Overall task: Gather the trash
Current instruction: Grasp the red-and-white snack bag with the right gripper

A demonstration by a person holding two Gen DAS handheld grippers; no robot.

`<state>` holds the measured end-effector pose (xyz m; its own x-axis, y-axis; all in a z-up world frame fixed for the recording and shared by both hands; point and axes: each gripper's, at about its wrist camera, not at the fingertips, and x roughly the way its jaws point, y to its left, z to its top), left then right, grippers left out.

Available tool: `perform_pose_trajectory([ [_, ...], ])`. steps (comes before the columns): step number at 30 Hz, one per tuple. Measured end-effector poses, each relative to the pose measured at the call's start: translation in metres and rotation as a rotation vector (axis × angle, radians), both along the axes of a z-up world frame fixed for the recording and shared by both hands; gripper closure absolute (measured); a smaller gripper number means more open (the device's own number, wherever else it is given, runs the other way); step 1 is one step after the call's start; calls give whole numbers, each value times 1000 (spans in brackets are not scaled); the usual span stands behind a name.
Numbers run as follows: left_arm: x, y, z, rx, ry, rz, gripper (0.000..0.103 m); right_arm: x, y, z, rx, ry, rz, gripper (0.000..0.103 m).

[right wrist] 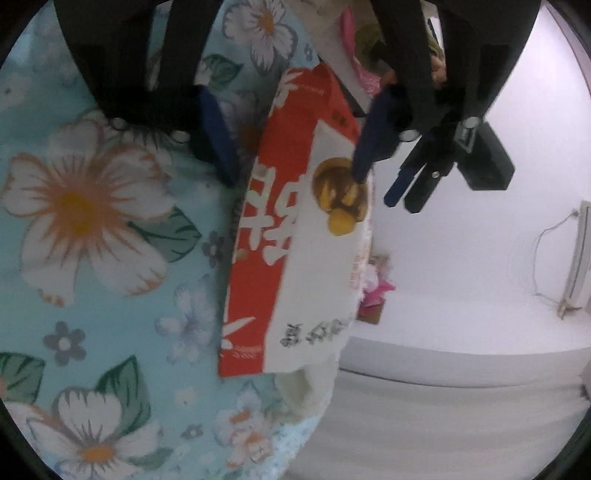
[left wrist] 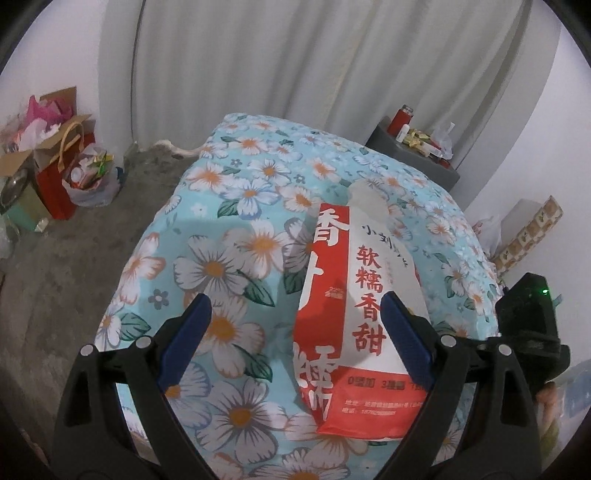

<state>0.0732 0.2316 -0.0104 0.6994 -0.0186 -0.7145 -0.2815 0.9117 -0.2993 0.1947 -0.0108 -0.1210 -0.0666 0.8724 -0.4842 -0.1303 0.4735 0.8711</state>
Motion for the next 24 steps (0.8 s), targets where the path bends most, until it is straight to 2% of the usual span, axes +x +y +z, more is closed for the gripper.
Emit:
perform_pose_trajectory([
  [2,0,0,-1,-8,0,-1,15,-2,0,-4,20,24,-6,66],
  [3,-1,-1,-2,-10,-1,-5,15,-1,-1,-5,29,30,-11,70],
  [4,0,-2,-2,-8,-2,-10,15,-2,-3,-6,45,35,-22,79],
  [8,2,-8,-1,-3,2,-31,15,-3,-22,-3,128,56,-36,91],
  [14,5,-16,3,11,-7,-57,15,-16,-94,4,245,54,-110,94],
  [21,15,-25,-1,13,6,-91,15,-30,-185,-3,266,66,-321,94],
  [24,24,-34,-1,40,12,-119,15,-33,-194,-9,273,65,-368,93],
])
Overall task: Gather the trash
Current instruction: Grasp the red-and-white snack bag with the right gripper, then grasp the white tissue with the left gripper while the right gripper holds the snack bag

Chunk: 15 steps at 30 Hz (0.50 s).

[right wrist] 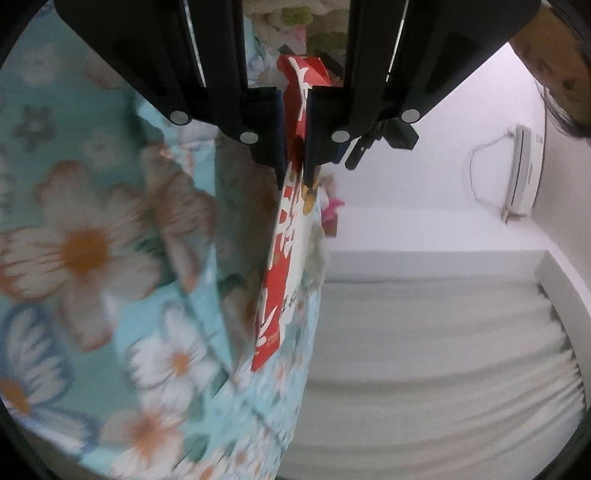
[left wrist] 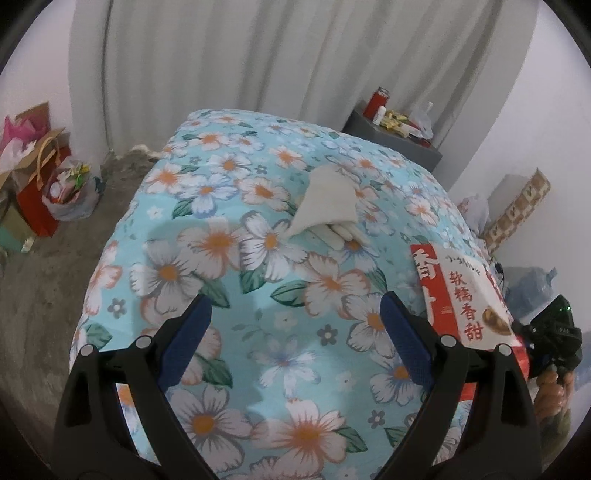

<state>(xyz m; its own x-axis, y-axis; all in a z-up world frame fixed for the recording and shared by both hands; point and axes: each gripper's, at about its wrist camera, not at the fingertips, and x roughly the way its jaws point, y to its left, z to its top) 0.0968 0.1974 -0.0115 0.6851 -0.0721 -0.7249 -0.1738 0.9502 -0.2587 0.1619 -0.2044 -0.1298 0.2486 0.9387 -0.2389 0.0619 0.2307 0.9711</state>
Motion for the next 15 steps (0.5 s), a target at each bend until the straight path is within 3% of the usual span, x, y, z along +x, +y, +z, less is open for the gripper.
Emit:
perform_pose_trajectory([
  [6,32,-22,5,117,7,-46,15,1,-15,-15,16,33,-33,89],
  [8,46,-28,6,129,0,-66,15,1,-18,-21,23,53,-34,77],
  [11,69,-35,6,142,2,-82,15,5,-21,-27,20,67,-25,71],
  [15,97,-46,3,211,8,-87,15,8,-23,-33,3,74,-9,70],
])
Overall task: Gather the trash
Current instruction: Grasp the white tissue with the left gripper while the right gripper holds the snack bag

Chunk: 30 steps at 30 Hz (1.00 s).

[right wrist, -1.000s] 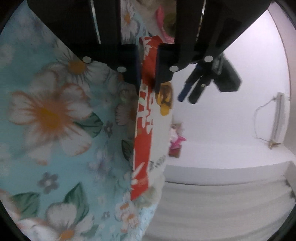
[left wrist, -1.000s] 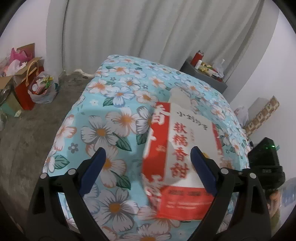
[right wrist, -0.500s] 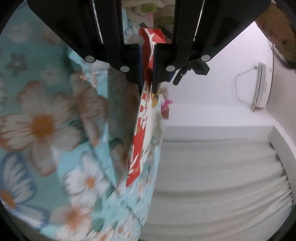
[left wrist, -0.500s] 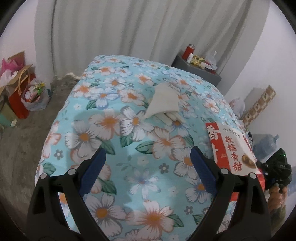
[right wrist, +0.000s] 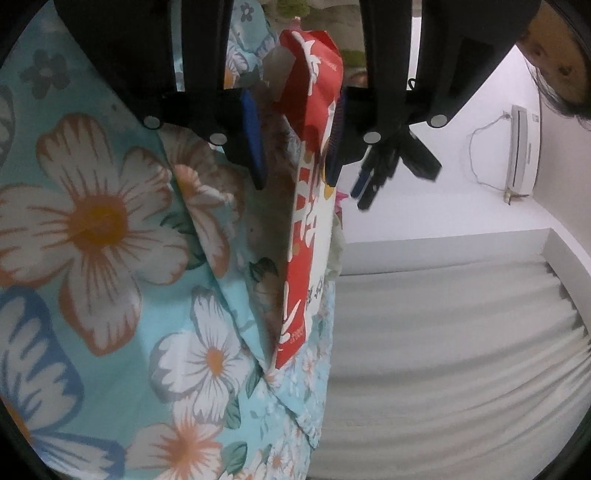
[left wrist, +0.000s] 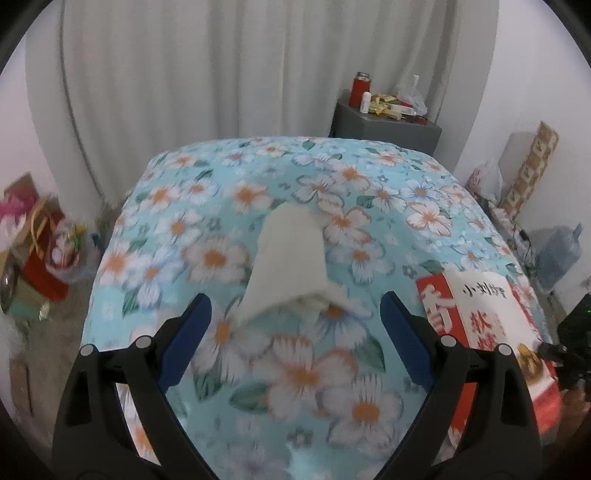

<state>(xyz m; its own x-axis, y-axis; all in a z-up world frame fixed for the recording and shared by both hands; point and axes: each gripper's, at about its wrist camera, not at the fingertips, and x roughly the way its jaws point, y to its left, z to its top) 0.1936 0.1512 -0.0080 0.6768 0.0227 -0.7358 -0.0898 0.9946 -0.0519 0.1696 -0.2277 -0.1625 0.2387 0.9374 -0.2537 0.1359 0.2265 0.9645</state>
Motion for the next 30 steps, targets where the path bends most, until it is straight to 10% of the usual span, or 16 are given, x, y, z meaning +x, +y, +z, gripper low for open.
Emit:
perform_pose_trajectory([
  [10,36,-21,-18,224,41,-12,39,7,11,0,-18,2,18,70],
  [30,37,-21,-23,231,49,-7,83,10,26,21,-14,-32,41,88],
])
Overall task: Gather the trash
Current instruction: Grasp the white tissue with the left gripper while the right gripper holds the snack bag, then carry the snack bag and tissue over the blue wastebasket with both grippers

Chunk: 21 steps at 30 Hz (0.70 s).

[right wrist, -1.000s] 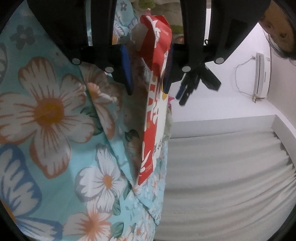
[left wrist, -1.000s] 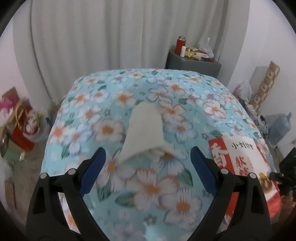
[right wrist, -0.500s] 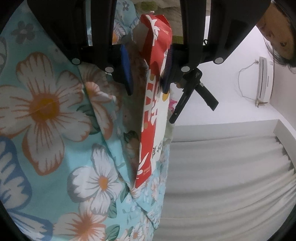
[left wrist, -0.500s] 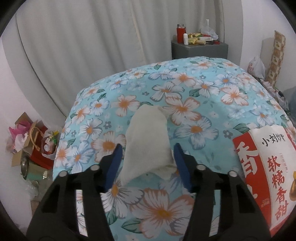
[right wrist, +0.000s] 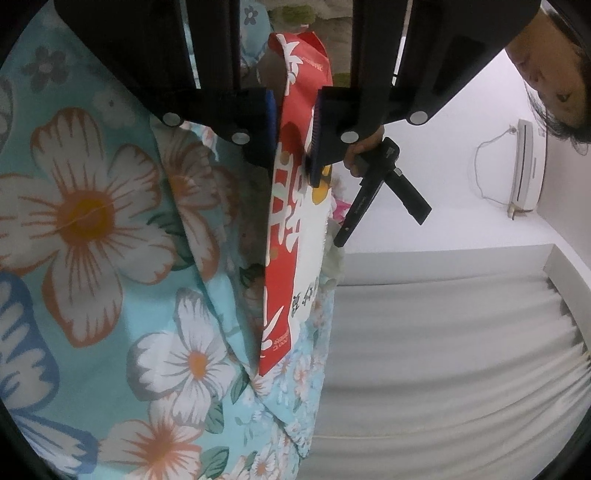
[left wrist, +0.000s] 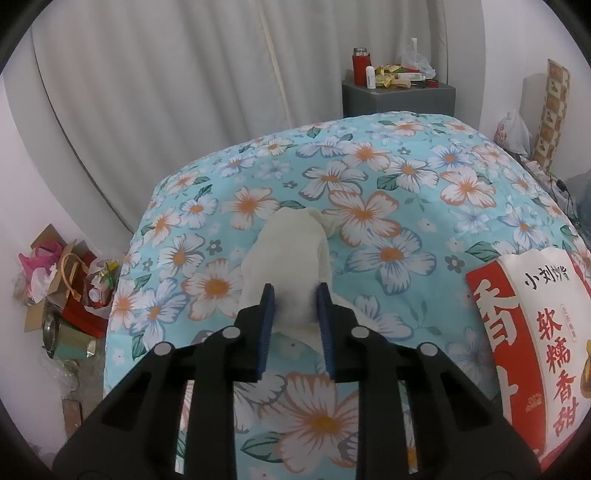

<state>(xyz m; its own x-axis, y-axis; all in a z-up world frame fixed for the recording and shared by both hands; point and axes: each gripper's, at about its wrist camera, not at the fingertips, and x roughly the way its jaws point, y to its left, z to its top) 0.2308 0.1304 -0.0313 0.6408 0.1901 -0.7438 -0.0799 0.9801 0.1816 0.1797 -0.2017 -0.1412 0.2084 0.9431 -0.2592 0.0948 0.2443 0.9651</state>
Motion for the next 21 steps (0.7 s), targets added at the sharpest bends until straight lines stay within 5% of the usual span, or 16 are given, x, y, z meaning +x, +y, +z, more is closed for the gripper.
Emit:
perform_pose_trajectory([
  [21,-25,10,28,-86,-74,2,99,4,1,16,41,-39,-36,95],
])
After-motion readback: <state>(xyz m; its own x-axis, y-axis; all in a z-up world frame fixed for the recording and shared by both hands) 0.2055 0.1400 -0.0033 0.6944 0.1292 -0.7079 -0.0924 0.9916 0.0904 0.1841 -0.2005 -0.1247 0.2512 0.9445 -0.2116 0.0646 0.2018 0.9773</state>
